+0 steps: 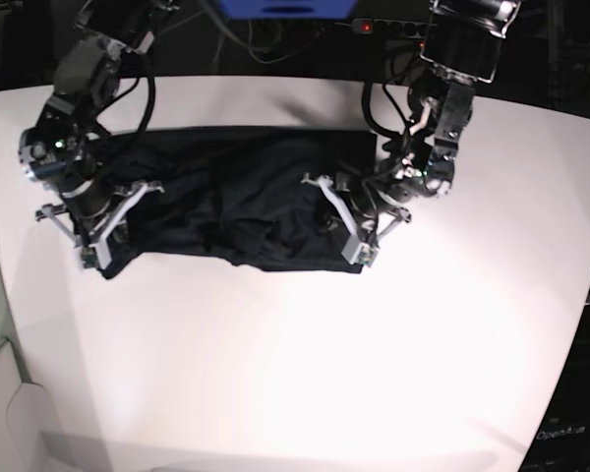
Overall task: Fold the T-shirt properly
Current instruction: 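Grasp the strip end near the right gripper with the right gripper, then fold the held end with the right gripper over onto the left gripper's fold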
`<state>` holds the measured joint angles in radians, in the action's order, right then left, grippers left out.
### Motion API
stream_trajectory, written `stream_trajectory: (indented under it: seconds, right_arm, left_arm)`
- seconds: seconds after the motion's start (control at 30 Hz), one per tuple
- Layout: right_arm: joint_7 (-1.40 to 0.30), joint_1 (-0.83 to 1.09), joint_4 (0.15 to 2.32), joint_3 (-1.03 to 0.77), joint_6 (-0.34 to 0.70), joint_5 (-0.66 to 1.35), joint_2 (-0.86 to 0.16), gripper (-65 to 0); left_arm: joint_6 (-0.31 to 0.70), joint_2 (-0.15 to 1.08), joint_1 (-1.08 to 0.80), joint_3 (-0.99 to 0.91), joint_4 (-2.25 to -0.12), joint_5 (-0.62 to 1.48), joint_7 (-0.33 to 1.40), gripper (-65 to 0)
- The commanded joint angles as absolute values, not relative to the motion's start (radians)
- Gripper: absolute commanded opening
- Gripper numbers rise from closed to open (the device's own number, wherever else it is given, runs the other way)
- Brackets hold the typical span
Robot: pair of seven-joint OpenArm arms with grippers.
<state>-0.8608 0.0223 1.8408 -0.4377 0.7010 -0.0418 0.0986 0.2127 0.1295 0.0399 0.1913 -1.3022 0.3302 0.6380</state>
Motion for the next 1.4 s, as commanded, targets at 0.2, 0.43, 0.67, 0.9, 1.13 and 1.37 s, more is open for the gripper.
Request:
stream_trajectory:
  seconds: [0.2, 0.43, 0.67, 0.9, 1.13, 1.37]
  right_arm:
    - [-0.889, 0.05, 1.899, -0.282, 0.698, -0.028, 0.157, -65.0]
    - [-0.909, 0.038, 1.903, -0.091, 0.698, -0.018, 0.157, -65.0]
    - [-0.909, 0.039, 1.905, 0.03, 0.698, 0.127, 0.157, -65.0]
    - [-0.914, 0.024, 1.905, 0.033, 0.698, 0.139, 0.157, -65.0]
    - [-0.914, 0.018, 1.902, 0.031, 0.698, 0.139, 0.157, -65.0]
    - [-0.914, 0.012, 1.902, 0.03, 0.698, 0.139, 0.157, -65.0]
  left_arm:
    - [0.159, 0.14, 0.027, 0.189, -1.277, 0.248, 0.743, -65.0]
    - [0.16, 0.139, 0.03, 0.189, -1.282, 0.248, 0.742, -65.0]
    - [0.162, 0.139, 0.042, 0.189, -1.29, 0.248, 0.742, -65.0]
    - [0.16, 0.145, 0.036, 0.188, -1.42, 0.249, 0.754, -65.0]
    - [0.168, 0.139, 0.025, 0.125, -1.547, 0.249, 0.809, -65.0]
    - [0.17, 0.163, 0.024, -0.028, -1.656, 0.325, 0.926, -65.0]
